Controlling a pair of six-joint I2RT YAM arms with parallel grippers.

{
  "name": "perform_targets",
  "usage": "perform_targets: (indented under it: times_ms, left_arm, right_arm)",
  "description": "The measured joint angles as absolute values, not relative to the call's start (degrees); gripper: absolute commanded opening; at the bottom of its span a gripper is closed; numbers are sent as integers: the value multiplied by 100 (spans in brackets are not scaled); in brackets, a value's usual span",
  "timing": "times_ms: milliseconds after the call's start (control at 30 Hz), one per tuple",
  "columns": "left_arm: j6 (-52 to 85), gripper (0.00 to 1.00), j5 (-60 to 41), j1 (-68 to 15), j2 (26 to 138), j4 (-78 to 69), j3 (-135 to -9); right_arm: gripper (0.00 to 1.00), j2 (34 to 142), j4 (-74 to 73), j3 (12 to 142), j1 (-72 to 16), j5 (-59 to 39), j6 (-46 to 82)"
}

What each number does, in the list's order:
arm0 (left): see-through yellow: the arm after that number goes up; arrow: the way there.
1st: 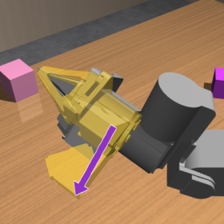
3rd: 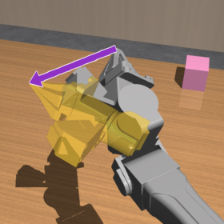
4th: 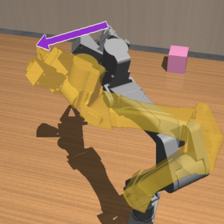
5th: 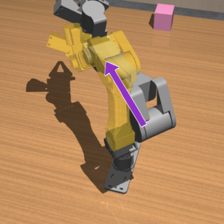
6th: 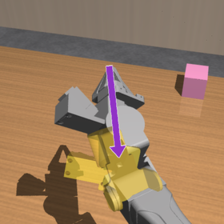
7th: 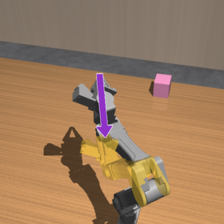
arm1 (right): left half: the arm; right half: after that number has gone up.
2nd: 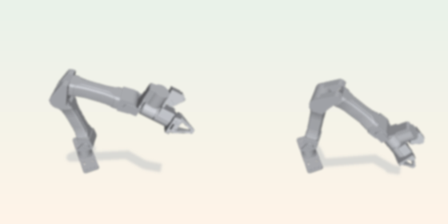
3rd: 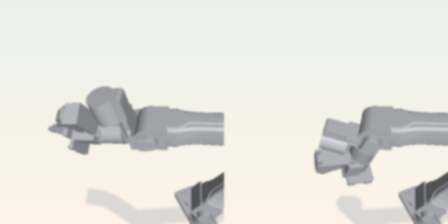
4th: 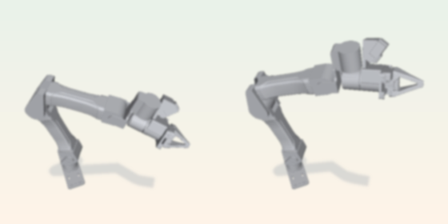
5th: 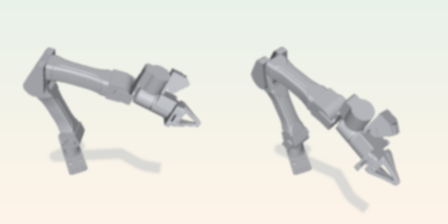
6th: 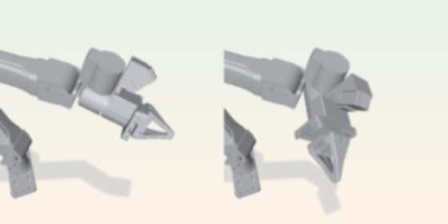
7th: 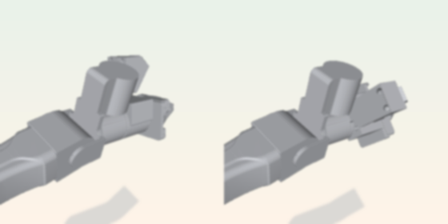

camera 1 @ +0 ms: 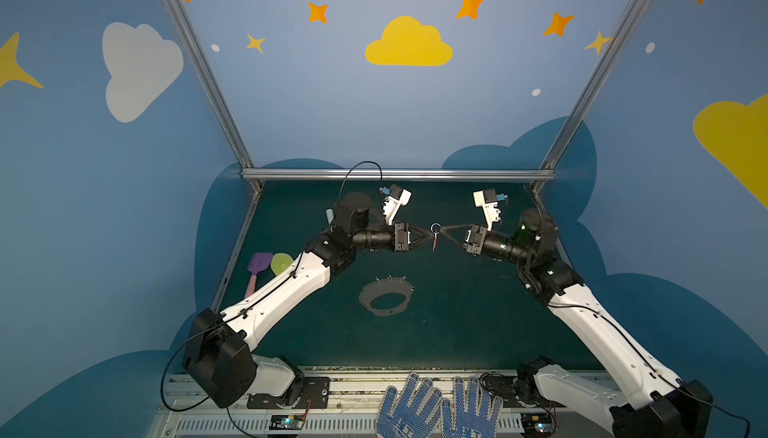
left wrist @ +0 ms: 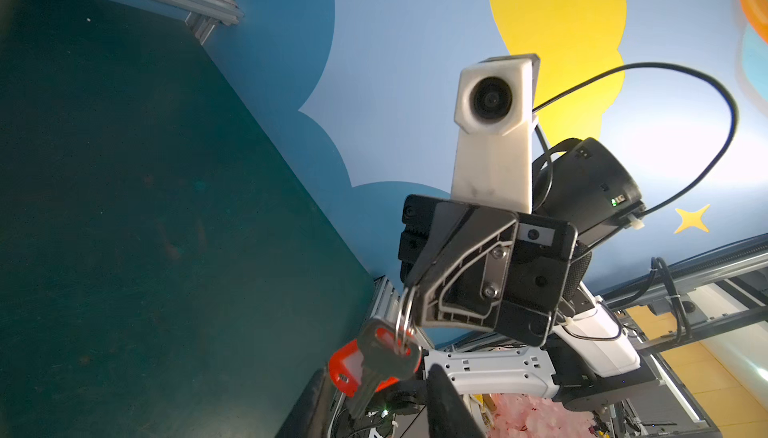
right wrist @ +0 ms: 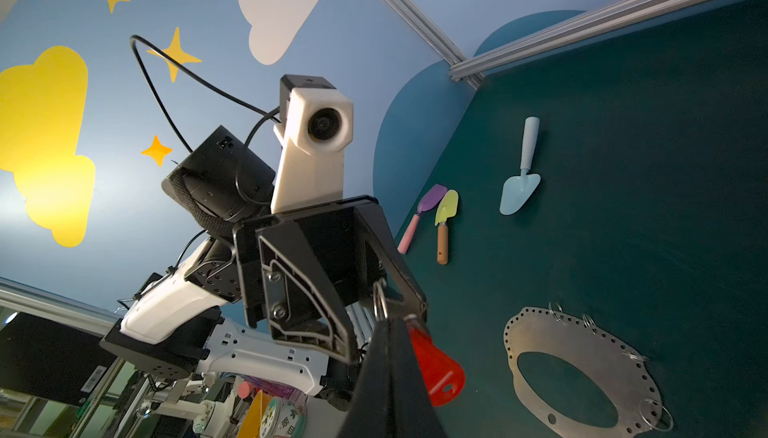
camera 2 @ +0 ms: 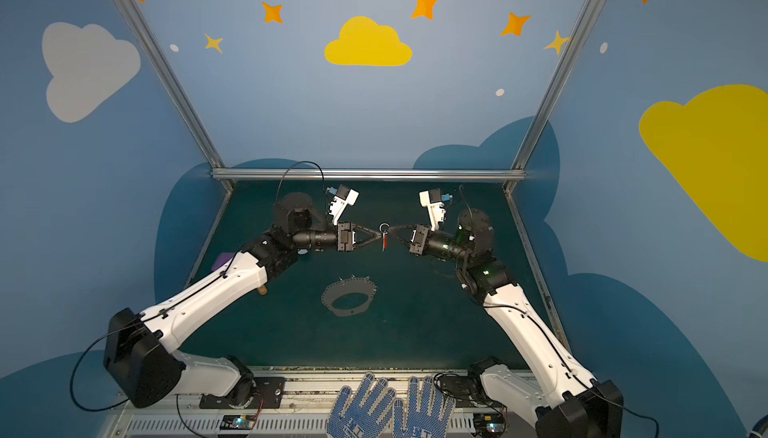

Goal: Put the keys on the keyring

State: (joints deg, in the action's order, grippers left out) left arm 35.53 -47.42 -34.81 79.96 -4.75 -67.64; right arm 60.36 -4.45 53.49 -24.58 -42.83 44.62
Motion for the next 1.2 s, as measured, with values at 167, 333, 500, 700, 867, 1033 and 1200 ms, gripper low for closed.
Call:
perform_targets:
  times_ms: [167, 333, 500, 700, 867, 1033, 1200]
  left_arm:
    - [3623, 28, -4775, -3489, 8007, -628, -6799]
    - [3680, 22, -4775, -3492, 8047, -683, -6825]
    - [3693, 18, -4772, -3492, 8049, -718, -6834]
    - [3673, 24, -4735, -3489, 8023, -683, -6834]
    - [3669, 16, -4718, -3472, 7918, -657, -6834]
    - [3669, 12, -4727, -3461, 7896, -637, -6834]
    - [3664, 6, -4727, -3461, 7896, -617, -6834]
  right_arm:
    - [0, 6062, -464, 5349, -2530, -4357, 4445]
    - [0, 6062, -469, 5349, -2563, -4399, 4390]
    - [0, 6062, -467, 5349, -2565, -4401, 4342]
    - [0, 6062, -462, 5349, -2565, -4362, 4272]
    - [0, 6062, -462, 5349, -2565, -4351, 4257]
    - [0, 6062, -486, 5349, -2567, -4357, 4261]
    - [0, 6062, -491, 5349, -2567, -4357, 4261]
